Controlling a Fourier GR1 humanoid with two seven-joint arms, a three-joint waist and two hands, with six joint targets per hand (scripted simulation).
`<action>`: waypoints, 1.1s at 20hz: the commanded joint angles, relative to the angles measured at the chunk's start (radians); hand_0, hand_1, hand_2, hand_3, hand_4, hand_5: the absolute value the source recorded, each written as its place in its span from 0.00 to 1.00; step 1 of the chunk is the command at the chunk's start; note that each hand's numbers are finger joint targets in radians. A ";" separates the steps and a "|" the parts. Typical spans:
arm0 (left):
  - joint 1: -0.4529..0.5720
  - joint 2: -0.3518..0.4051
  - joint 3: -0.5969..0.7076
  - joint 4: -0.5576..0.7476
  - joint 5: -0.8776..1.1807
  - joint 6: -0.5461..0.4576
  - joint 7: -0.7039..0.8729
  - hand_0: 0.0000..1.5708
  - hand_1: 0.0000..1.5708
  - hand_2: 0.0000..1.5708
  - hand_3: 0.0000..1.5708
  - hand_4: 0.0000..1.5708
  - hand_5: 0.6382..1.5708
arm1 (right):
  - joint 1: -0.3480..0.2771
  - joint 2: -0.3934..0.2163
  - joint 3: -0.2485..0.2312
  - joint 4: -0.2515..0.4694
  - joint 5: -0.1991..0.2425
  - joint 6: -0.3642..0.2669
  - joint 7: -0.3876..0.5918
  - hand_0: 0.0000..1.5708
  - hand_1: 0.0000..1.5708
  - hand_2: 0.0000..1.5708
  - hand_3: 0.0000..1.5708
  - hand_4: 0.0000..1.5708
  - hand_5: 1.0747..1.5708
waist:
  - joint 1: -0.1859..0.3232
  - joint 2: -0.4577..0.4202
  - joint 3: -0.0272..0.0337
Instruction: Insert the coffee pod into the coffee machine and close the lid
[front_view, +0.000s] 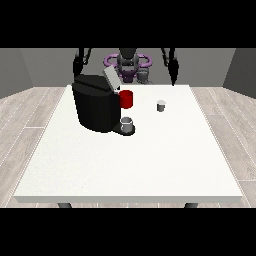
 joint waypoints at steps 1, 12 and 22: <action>0.024 0.008 -0.054 0.016 -0.060 -0.018 -0.005 0.00 0.00 0.00 0.00 0.00 1.00 | -0.002 0.041 0.028 0.017 0.032 -0.033 0.038 0.00 0.00 0.00 0.00 0.00 1.00 | 0.017 -0.061 0.0098; -0.187 0.324 -0.032 0.145 -0.265 -0.169 0.007 0.00 0.00 0.00 0.00 0.00 1.00 | -0.131 0.029 0.016 -0.031 0.111 -0.110 0.009 0.00 0.00 0.00 0.00 0.00 1.00 | -0.116 0.061 0.0095; -0.370 0.410 -0.007 0.439 -0.377 -0.219 -0.090 0.00 0.00 0.00 0.00 0.00 1.00 | -0.167 0.126 0.116 -0.004 0.172 -0.151 -0.027 0.00 0.00 0.00 0.00 0.00 1.00 | -0.160 0.182 0.0093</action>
